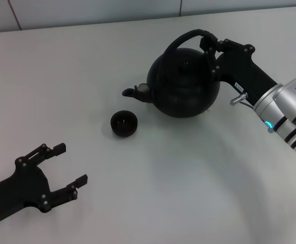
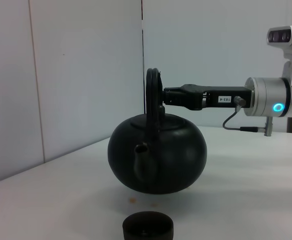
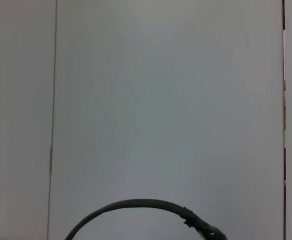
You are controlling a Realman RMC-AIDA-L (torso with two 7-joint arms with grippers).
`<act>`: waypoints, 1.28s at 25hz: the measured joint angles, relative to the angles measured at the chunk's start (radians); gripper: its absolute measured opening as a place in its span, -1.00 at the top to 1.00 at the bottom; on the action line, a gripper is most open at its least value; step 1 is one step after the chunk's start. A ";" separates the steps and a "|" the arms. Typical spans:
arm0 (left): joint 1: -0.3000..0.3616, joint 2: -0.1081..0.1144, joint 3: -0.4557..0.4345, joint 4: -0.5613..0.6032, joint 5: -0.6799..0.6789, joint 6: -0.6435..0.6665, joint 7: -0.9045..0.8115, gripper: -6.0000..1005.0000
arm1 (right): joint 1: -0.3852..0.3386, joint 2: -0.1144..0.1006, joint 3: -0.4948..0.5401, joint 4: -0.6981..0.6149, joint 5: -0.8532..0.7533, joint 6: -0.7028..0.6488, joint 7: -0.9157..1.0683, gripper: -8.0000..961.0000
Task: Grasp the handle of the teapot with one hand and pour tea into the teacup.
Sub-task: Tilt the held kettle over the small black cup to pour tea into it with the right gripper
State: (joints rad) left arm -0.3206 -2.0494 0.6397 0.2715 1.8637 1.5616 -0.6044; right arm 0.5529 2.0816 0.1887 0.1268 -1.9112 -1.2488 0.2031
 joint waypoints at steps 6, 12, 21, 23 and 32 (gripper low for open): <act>0.000 0.000 0.000 0.000 0.000 0.001 0.000 -0.69 | 0.011 0.000 -0.006 -0.020 -0.014 -0.004 -0.047 0.80; 0.000 0.000 -0.006 0.000 0.000 0.000 0.000 -0.69 | 0.026 -0.001 -0.006 -0.041 -0.023 -0.011 -0.093 0.80; -0.003 0.001 -0.009 0.000 0.000 -0.003 -0.001 -0.69 | 0.041 -0.002 -0.040 -0.056 -0.023 -0.025 -0.152 0.80; -0.004 0.001 -0.009 0.000 0.000 -0.004 -0.002 -0.69 | 0.043 -0.002 -0.042 -0.060 -0.024 -0.026 -0.153 0.80; -0.006 0.001 -0.009 0.000 0.000 -0.005 -0.004 -0.69 | 0.048 -0.002 -0.058 -0.092 -0.023 -0.043 -0.155 0.80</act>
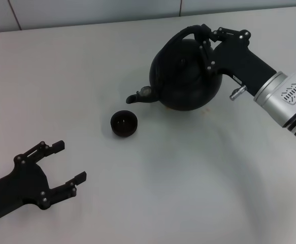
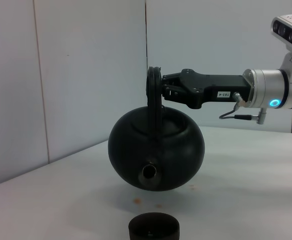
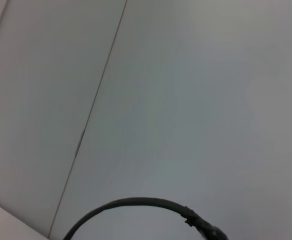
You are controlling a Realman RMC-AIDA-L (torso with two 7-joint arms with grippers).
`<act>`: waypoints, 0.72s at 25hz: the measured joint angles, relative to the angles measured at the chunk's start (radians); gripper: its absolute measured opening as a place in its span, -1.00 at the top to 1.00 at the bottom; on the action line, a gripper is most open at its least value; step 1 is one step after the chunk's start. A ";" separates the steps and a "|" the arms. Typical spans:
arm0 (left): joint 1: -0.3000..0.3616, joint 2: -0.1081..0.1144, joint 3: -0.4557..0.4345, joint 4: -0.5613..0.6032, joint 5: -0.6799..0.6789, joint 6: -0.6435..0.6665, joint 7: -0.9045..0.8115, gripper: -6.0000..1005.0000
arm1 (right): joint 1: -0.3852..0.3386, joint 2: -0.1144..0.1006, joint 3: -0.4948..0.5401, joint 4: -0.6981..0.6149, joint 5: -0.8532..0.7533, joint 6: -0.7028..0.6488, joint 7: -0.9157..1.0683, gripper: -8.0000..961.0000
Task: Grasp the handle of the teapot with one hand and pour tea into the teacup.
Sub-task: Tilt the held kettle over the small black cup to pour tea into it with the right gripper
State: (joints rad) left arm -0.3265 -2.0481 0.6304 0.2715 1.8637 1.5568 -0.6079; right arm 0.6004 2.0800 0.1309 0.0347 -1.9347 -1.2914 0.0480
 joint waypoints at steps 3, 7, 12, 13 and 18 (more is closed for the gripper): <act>-0.001 0.000 0.000 0.000 0.000 0.000 -0.002 -0.69 | 0.002 0.000 -0.010 -0.014 0.000 -0.009 0.000 0.80; -0.002 -0.001 0.000 0.000 0.000 0.000 -0.002 -0.69 | 0.004 0.000 -0.015 -0.027 0.000 -0.011 0.000 0.80; -0.002 -0.001 0.000 0.000 0.000 0.000 -0.003 -0.69 | 0.008 0.000 -0.041 -0.047 0.000 -0.019 -0.004 0.81; -0.002 -0.001 0.000 0.000 0.000 0.000 -0.003 -0.69 | 0.008 0.000 -0.043 -0.048 0.000 -0.020 -0.007 0.81; -0.002 -0.002 0.000 0.000 0.000 0.000 -0.004 -0.69 | 0.012 0.000 -0.047 -0.047 0.000 -0.021 -0.042 0.81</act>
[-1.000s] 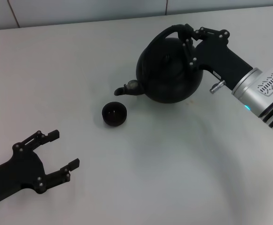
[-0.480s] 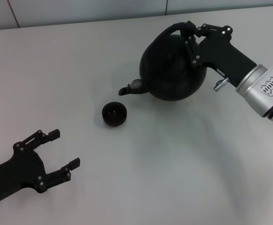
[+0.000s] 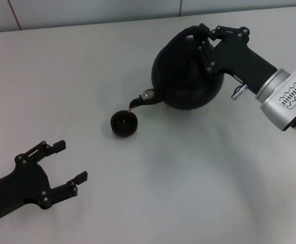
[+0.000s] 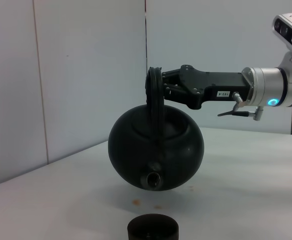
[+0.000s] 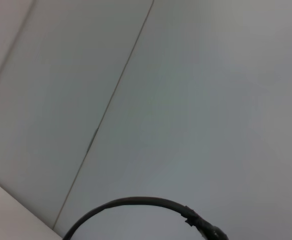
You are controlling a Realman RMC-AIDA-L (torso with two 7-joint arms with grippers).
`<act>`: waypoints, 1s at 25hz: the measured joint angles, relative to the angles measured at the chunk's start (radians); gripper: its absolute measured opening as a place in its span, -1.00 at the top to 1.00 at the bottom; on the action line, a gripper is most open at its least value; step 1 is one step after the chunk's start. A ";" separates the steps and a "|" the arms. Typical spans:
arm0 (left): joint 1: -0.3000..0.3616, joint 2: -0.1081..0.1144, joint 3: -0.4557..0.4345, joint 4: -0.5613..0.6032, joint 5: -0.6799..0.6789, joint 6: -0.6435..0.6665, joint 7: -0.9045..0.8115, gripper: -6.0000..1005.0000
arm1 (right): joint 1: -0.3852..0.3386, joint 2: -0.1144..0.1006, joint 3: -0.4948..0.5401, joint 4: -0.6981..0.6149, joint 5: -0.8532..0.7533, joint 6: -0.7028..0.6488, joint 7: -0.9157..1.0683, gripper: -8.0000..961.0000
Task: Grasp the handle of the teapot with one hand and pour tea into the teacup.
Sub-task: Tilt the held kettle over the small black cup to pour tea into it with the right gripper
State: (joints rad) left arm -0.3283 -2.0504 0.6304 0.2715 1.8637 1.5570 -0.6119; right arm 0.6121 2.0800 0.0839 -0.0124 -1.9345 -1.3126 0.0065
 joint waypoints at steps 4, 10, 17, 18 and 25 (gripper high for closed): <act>0.000 -0.001 0.000 0.000 0.000 -0.001 0.000 -0.69 | 0.003 0.000 -0.001 -0.001 0.000 0.000 -0.010 0.81; 0.000 -0.002 0.000 0.000 0.000 -0.002 0.000 -0.69 | 0.006 0.000 -0.004 -0.003 0.000 0.000 -0.011 0.81; -0.002 -0.004 0.000 0.000 0.000 -0.002 0.000 -0.69 | 0.007 0.000 -0.004 -0.002 0.000 0.001 -0.033 0.81; -0.002 -0.004 0.000 0.000 0.000 -0.002 0.000 -0.69 | 0.007 0.000 -0.004 -0.001 0.000 0.002 -0.034 0.81; -0.003 -0.004 0.000 0.000 0.000 -0.002 0.000 -0.69 | 0.006 0.000 -0.004 0.001 0.000 0.004 -0.034 0.81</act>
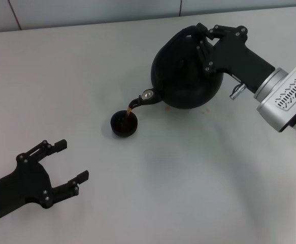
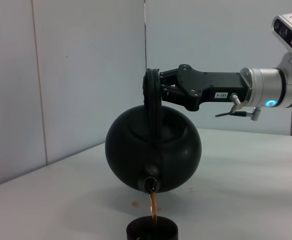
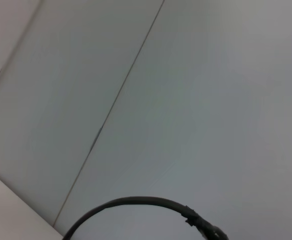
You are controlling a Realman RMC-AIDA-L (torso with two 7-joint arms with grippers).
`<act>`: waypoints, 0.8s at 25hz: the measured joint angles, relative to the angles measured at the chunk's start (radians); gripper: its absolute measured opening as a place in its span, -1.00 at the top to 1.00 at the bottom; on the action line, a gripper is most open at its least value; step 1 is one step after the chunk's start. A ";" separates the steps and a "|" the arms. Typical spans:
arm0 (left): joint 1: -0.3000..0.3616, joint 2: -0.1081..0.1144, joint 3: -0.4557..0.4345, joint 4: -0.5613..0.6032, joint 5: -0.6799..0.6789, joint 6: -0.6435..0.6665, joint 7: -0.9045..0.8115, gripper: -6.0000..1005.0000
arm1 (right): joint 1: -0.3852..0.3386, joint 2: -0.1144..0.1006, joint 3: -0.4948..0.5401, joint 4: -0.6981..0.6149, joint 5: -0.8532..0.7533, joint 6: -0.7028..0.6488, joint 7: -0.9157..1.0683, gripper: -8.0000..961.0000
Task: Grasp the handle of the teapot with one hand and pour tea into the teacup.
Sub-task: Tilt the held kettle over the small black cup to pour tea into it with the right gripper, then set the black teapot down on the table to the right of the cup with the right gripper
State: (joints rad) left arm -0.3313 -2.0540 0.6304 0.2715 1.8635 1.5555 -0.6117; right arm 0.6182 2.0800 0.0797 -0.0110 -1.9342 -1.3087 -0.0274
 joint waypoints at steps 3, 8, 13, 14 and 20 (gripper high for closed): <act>0.000 0.000 -0.001 0.000 -0.001 -0.001 0.000 -0.69 | 0.000 0.000 0.000 0.004 0.000 0.000 0.017 0.81; 0.000 0.001 -0.001 0.000 -0.001 -0.001 0.000 -0.69 | -0.002 0.001 0.008 0.013 0.005 0.000 0.092 0.81; 0.000 0.003 -0.002 0.000 -0.001 -0.002 0.000 -0.69 | -0.011 0.002 0.035 0.014 0.012 -0.001 0.215 0.81; 0.000 0.004 -0.002 0.000 -0.001 -0.002 0.000 -0.69 | -0.013 0.002 0.037 0.014 0.012 -0.002 0.239 0.81; -0.001 0.005 -0.002 0.000 -0.001 -0.002 0.000 -0.69 | -0.038 0.002 0.075 0.039 0.012 -0.005 0.356 0.81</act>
State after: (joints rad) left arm -0.3326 -2.0486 0.6289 0.2715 1.8621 1.5538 -0.6121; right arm 0.5801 2.0823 0.1544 0.0275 -1.9220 -1.3136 0.3285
